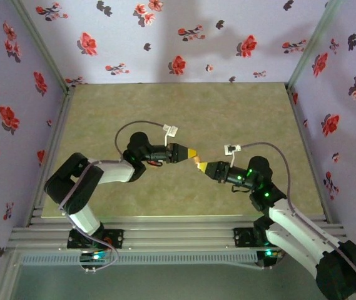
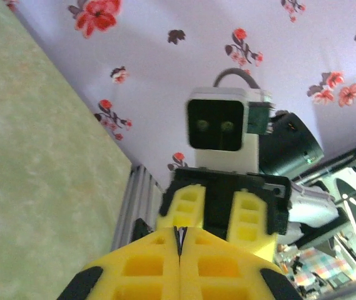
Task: Lock with the key
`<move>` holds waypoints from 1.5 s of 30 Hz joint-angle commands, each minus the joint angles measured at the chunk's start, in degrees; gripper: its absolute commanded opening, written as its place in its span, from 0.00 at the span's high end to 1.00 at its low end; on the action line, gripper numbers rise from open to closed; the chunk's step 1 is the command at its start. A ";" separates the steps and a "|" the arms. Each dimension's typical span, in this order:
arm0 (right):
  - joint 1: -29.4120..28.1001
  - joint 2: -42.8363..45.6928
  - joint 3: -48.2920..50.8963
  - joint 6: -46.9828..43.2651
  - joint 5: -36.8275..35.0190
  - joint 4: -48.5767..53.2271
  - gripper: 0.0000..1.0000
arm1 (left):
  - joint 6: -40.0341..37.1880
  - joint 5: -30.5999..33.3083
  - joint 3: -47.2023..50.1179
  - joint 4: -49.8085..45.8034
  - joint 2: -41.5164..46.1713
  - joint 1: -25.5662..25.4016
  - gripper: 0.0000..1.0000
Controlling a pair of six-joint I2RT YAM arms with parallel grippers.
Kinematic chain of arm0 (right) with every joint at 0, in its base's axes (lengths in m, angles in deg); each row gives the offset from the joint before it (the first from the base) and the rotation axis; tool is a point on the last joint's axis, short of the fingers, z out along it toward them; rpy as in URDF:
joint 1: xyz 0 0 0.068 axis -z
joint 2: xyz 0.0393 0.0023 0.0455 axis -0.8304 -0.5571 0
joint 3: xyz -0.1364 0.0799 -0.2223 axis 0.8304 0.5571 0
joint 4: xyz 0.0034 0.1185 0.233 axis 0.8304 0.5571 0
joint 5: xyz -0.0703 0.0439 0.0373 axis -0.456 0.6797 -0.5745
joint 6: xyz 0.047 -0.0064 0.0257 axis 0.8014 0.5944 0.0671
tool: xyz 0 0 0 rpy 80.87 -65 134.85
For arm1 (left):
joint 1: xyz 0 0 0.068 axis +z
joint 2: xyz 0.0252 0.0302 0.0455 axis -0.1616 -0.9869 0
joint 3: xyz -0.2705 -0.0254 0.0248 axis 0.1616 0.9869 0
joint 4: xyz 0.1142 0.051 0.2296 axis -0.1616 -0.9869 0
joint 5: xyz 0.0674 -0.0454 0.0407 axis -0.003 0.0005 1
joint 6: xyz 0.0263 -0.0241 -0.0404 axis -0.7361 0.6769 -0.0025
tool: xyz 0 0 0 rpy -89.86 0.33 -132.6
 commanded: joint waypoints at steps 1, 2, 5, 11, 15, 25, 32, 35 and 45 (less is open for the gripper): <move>0.18 1.71 0.56 -1.46 -1.04 -1.59 0.70 | -0.78 1.75 0.68 -4.28 -0.79 1.17 1.00; 0.17 1.93 0.61 -1.61 -1.05 -1.35 0.69 | -1.23 2.03 0.47 -5.40 -0.83 1.23 1.00; 0.16 2.66 0.69 -2.27 -1.13 -0.05 0.63 | -2.69 3.16 0.11 -9.19 -0.74 1.68 1.00; 0.17 4.74 1.53 -4.01 -5.91 5.85 0.40 | -1.27 5.07 0.25 -10.20 -2.54 2.89 1.00; 0.17 4.73 2.64 -2.85 -13.38 9.21 0.30 | 4.60 5.29 0.34 -3.98 -6.36 3.22 1.00; -2.08 2.75 9.20 6.02 -23.39 0.24 0.26 | 10.30 6.50 -0.34 0.25 -10.80 3.21 1.00; -9.85 1.92 10.14 5.25 -32.40 -4.18 0.38 | 8.46 7.20 -0.84 -3.22 -10.94 3.21 1.00; -10.47 -0.15 10.39 5.61 -33.11 -7.61 0.46 | 8.53 7.22 -0.72 -3.21 -10.92 3.21 1.00; -11.21 -11.87 7.68 6.86 -32.32 -15.82 0.60 | 12.48 6.00 -0.62 2.83 -12.70 3.12 1.00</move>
